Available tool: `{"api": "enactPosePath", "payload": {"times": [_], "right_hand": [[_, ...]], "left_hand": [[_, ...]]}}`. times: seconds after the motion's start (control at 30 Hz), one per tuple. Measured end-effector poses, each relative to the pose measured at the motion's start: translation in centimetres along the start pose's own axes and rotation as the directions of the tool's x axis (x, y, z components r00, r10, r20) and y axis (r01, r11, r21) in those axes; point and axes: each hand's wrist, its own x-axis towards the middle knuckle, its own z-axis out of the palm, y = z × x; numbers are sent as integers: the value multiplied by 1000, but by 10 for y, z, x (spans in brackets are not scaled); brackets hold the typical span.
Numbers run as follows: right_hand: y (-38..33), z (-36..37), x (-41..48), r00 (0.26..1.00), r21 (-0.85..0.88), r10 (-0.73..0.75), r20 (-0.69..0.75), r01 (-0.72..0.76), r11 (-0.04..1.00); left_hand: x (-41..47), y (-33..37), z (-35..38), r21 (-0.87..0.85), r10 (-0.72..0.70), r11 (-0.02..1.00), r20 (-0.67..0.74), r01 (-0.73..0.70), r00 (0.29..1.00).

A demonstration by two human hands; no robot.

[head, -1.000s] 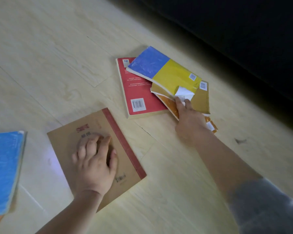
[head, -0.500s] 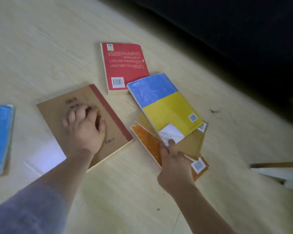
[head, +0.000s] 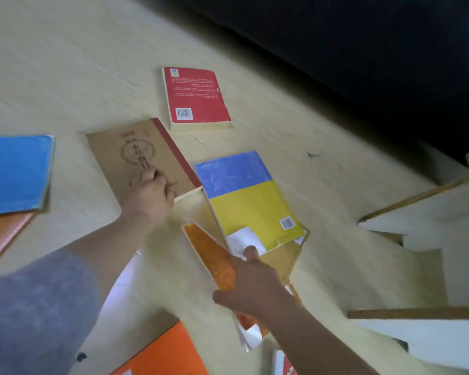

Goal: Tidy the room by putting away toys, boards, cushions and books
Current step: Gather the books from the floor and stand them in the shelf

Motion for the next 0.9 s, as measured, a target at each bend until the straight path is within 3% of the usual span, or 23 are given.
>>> {"api": "enactPosePath", "payload": {"times": [0.07,0.17,0.3,0.47,0.57,0.63,0.77,0.9], "right_hand": [[7,-11,0,994,75,52,-95,-45,996],[21,-16,14,944,30,55,-327,-48,998],[24,12,25,969,40,51,-242,-42,998],[19,30,12,914,-97,-59,-400,22,995],[12,28,10,895,37,-17,-445,38,999],[8,24,8,902,131,45,-430,12,991],[7,12,4,931,156,86,-354,-32,987],[8,20,-8,991,166,2,-130,20,986]], "left_hand": [[-25,-4,1,-36,52,998,2,-52,999],[-70,-3,-6,-70,68,995,14,-67,998],[-119,3,-19,-139,128,982,-3,-127,992],[-151,2,-37,-236,106,967,22,-98,994],[-160,-3,-49,-266,85,961,18,-77,996],[-171,-7,-57,-275,77,959,35,-65,996],[-189,-14,-62,-315,52,948,41,-37,998],[-201,-17,-58,-312,47,949,42,-32,998]]}}
